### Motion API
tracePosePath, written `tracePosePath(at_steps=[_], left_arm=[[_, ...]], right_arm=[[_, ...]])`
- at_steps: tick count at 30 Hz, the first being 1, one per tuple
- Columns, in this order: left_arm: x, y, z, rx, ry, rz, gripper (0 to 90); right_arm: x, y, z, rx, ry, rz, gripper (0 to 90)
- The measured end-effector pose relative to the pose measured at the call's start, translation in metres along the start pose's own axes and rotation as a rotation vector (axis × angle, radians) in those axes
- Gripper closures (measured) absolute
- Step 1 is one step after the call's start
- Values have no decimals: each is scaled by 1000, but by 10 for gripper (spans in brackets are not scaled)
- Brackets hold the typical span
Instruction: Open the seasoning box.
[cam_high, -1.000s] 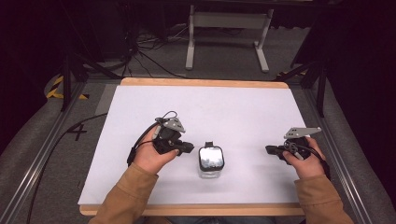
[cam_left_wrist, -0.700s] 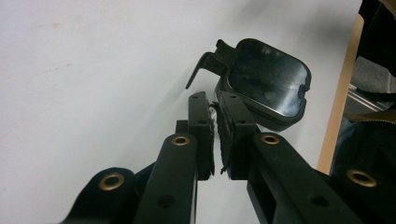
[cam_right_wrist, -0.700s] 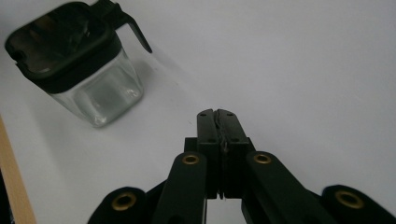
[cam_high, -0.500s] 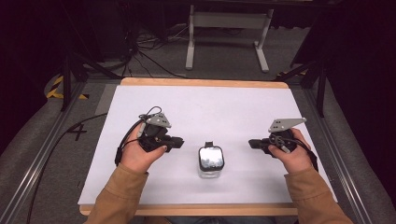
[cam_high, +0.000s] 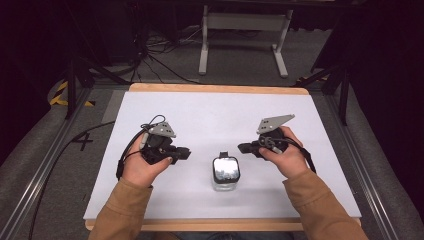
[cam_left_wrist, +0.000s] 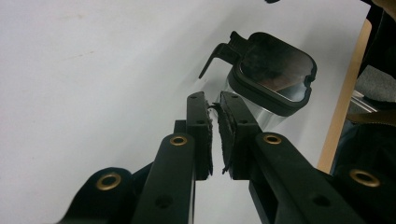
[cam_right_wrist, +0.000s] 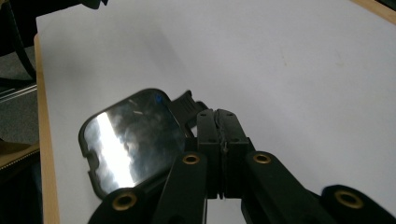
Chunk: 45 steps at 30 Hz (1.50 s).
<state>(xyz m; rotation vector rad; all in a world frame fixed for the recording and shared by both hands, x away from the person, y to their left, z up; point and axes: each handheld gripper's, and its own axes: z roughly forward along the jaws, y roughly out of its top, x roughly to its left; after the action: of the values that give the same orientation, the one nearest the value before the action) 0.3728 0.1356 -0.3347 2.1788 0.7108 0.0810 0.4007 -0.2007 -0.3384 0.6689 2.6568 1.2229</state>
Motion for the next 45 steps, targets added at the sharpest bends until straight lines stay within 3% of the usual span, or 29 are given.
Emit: tracePosePath(at_steps=[6,12,30,45], left_arm=[[2,-3,-4,5,2,-1,825],[3,-3,-3,16,-4,1,825],[-2,0,4,39,-15,21,826],[-11,3,18,79,-55,57,834]], right_arm=[[3,12,27,27,39,-20,899],[2,15,36,30,52,-23,898],[-5,13,41,37,56,8,900],[-5,14,42,49,63,41,900]])
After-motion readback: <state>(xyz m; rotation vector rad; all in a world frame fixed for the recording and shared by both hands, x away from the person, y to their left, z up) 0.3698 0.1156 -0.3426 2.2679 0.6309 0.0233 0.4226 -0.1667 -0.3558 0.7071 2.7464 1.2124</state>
